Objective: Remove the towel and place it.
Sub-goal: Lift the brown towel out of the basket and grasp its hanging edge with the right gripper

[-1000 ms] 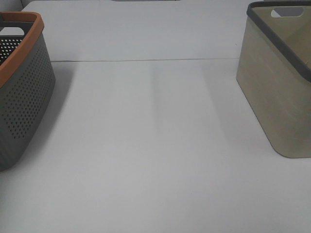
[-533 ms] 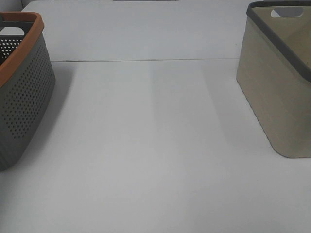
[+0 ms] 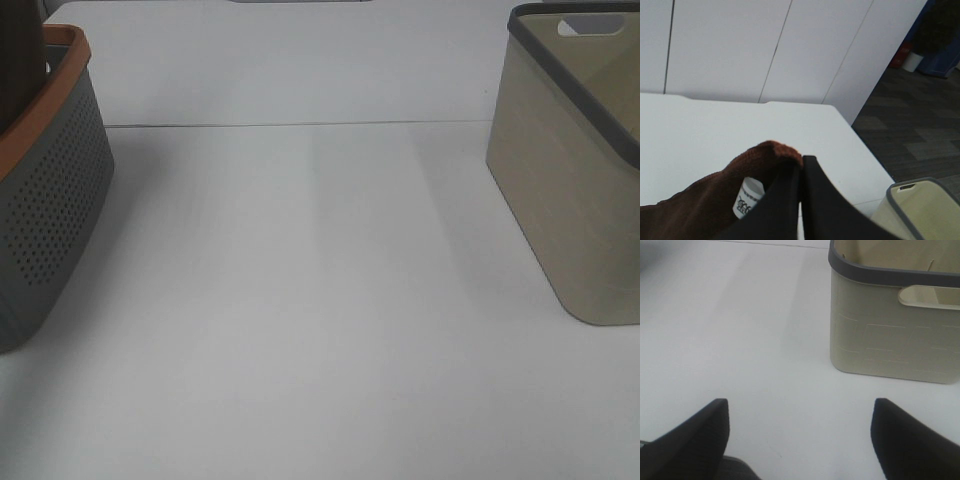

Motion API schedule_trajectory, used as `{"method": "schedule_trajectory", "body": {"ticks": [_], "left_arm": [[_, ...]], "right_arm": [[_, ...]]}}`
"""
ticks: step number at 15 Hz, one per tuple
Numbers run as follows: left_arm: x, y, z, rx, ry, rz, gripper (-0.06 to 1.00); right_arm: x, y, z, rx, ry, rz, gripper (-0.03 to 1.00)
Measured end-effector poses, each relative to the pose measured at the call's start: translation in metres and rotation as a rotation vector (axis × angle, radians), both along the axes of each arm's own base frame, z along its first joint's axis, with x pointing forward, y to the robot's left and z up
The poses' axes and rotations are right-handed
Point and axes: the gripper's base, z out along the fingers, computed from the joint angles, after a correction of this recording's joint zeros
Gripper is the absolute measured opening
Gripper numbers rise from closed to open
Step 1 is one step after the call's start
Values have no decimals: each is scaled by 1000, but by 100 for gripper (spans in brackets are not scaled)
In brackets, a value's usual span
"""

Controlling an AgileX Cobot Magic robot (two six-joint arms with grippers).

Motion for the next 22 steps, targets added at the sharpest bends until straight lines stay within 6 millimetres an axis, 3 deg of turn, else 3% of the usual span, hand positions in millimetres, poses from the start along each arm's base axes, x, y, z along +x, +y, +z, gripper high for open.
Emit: {"method": "schedule_trajectory", "body": {"ticks": [5, 7, 9, 10, 12, 14, 22], "left_arm": [[-10, -77, 15, -22, -187, -121, 0], [-7, -97, 11, -19, -204, -146, 0], [7, -122, -7, 19, -184, -177, 0], [32, -145, -40, 89, -125, -197, 0], [53, -156, -69, 125, -53, -203, 0], [54, -162, -82, 113, 46, -233, 0], [36, -164, -66, 173, 16, -228, 0]], "right_arm": [[0, 0, 0, 0, 0, 0, 74], [0, 1, 0, 9, 0, 4, 74], [0, 4, 1, 46, 1, 28, 74], [4, 9, 2, 95, 33, 59, 74], [11, 13, 4, 128, 71, 82, 74], [16, 14, 4, 130, 100, 92, 74], [18, 16, 5, 131, 102, 126, 74]]}}
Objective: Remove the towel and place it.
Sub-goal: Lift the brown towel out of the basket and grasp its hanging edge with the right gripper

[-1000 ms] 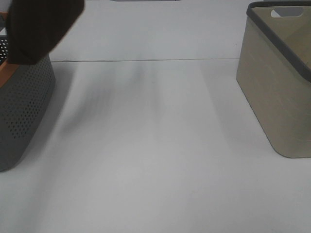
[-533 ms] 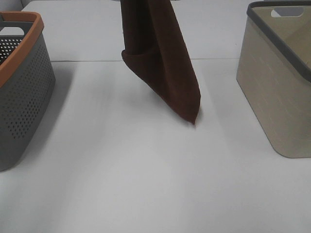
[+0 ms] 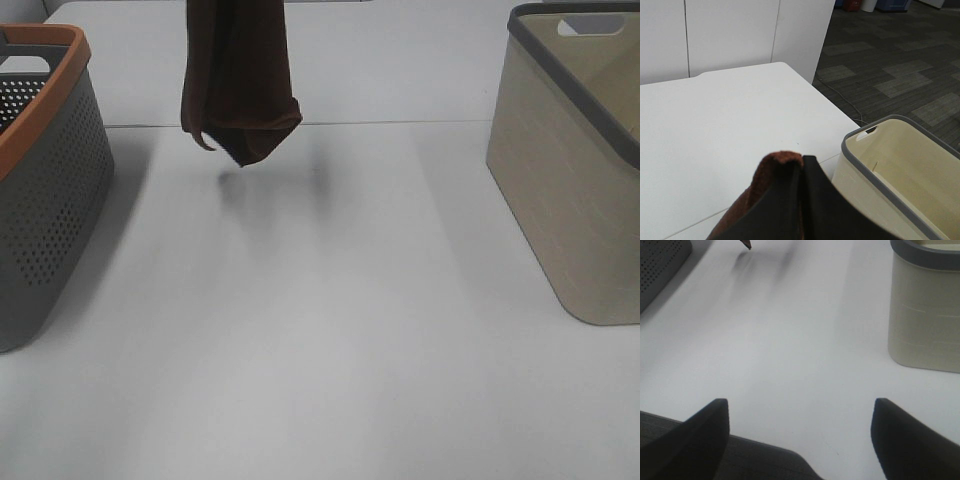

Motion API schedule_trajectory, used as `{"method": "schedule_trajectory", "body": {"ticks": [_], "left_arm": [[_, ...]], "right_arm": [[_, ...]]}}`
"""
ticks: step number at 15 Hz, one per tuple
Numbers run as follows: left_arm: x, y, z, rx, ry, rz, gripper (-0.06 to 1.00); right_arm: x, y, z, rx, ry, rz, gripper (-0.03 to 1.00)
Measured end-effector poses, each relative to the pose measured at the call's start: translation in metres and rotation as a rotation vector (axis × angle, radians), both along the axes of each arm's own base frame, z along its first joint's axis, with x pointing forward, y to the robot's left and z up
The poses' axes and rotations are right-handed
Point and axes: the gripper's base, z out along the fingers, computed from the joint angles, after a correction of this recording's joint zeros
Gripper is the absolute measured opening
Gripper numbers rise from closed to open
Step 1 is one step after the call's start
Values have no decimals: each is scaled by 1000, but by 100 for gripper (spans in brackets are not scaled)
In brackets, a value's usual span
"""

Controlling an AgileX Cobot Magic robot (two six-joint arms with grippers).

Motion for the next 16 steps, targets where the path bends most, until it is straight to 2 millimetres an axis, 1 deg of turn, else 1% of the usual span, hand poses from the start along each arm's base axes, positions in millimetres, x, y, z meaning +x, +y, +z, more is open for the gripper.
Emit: {"method": "schedule_trajectory", "body": {"ticks": [2, 3, 5, 6, 7, 9, 13, 16], "left_arm": [[-3, -1, 1, -9, 18, -15, 0], [-5, -2, 2, -30, 39, -30, 0], [-7, -3, 2, -49, 54, -41, 0], [-7, -4, 3, -70, 63, -48, 0], [-8, -4, 3, -83, 69, -53, 0], [-10, -6, 4, -106, 79, -65, 0], [-26, -32, 6, -110, 75, -138, 0], [-32, -41, 9, -119, 44, -148, 0]], "right_arm": [[1, 6, 3, 8, -25, 81, 72], [6, 9, 7, 18, -48, 115, 67], [17, 14, 15, 50, -90, 172, 64], [32, 20, 21, 85, -118, 232, 62], [43, 24, 24, 92, -143, 278, 60], [66, 28, 26, 95, -173, 347, 57], [107, 37, 33, 136, -264, 453, 56], [128, 41, 35, 196, -326, 481, 56]]}}
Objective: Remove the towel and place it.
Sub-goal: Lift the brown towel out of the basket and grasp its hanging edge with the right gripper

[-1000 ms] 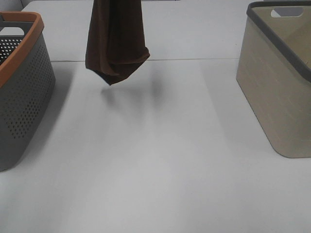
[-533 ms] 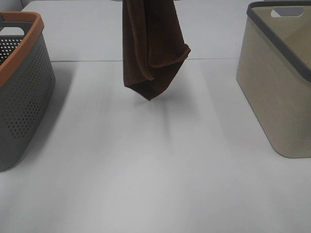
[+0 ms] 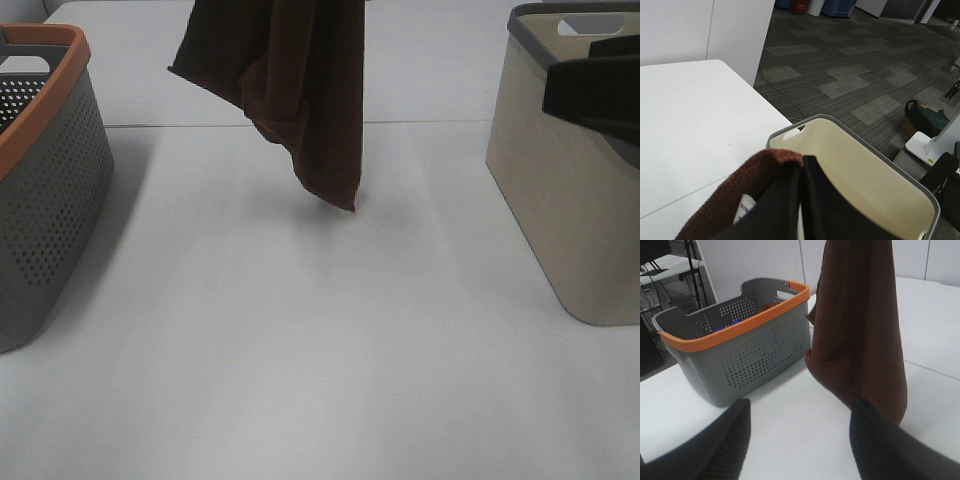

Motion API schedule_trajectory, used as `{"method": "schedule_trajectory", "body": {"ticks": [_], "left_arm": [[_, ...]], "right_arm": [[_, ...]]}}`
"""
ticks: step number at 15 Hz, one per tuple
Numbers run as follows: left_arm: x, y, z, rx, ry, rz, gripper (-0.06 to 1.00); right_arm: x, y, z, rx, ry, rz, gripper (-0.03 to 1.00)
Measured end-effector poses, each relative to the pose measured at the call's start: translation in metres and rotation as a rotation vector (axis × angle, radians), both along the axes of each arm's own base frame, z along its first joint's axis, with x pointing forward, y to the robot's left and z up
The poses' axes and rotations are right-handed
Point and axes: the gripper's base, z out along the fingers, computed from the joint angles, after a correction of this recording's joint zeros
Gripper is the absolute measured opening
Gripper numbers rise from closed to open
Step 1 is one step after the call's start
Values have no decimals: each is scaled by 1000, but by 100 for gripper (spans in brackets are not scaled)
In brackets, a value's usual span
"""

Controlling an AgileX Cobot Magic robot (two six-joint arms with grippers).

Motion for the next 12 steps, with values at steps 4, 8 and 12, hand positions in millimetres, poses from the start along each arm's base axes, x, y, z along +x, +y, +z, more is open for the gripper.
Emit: {"method": "schedule_trajectory", "body": {"ticks": [4, 8, 12], "left_arm": [[0, 0, 0, -1, -4, 2, 0], [0, 0, 0, -3, -1, 2, 0], [0, -1, 0, -18, 15, 5, 0]], "right_arm": [[30, 10, 1, -30, 21, -5, 56], [59, 52, -2, -249, -59, -50, 56], [55, 110, -17, -395, -282, -40, 56]]}}
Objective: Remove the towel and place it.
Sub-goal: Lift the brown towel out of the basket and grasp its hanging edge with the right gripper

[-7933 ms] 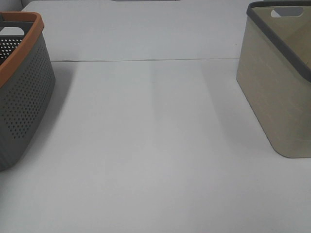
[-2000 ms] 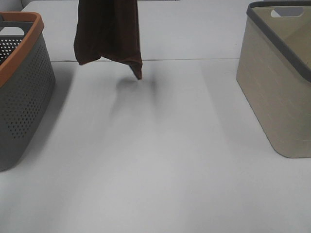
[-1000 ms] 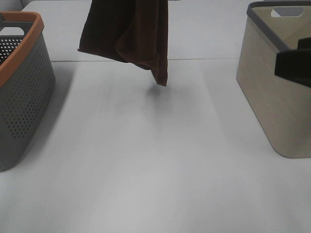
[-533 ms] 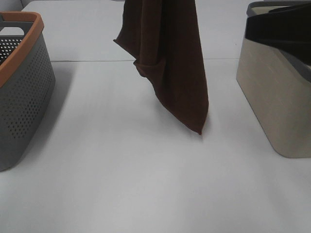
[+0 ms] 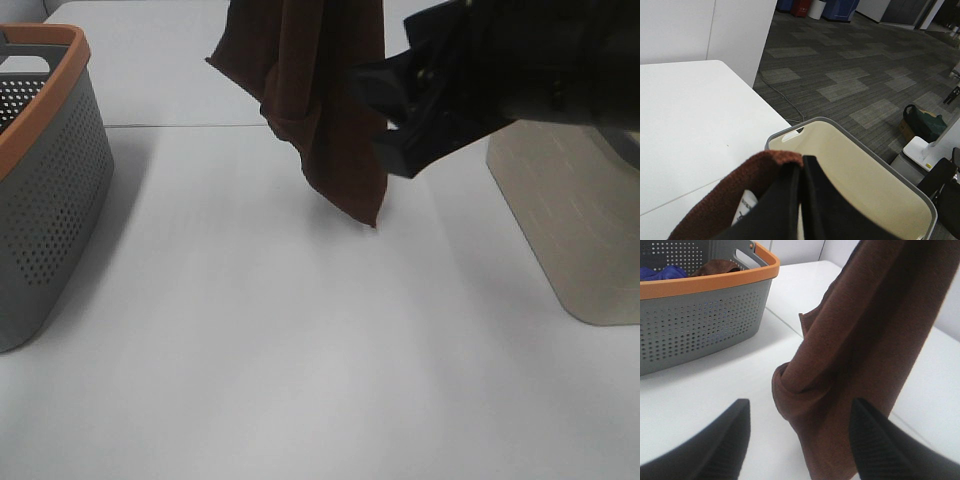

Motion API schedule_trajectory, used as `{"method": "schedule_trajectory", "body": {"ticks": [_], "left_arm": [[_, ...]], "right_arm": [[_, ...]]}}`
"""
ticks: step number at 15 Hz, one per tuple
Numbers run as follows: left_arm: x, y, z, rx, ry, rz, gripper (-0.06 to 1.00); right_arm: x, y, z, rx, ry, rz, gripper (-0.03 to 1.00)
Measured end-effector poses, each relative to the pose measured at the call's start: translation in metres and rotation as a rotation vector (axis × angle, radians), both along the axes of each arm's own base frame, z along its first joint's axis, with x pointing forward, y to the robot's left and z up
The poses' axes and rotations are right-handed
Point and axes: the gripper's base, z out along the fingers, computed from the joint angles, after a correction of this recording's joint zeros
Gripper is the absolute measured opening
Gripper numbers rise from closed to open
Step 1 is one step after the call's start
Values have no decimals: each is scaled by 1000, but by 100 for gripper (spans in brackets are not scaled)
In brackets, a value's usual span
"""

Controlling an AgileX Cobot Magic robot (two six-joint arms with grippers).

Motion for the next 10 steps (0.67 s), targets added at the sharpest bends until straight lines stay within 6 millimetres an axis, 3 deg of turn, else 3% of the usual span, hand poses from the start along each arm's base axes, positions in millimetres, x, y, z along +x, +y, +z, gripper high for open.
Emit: {"method": "schedule_trajectory", "body": {"ticks": [5, 8, 10], "left_arm": [[-7, -9, 0, -2, -2, -27, 0], [-7, -9, 0, -2, -1, -27, 0], [-7, -9, 0, -1, 0, -28, 0]], "right_arm": [[-7, 61, -43, -171, -243, -34, 56], [3, 73, -75, -275, -284, -60, 56], [12, 71, -92, -307, -315, -184, 54]]}}
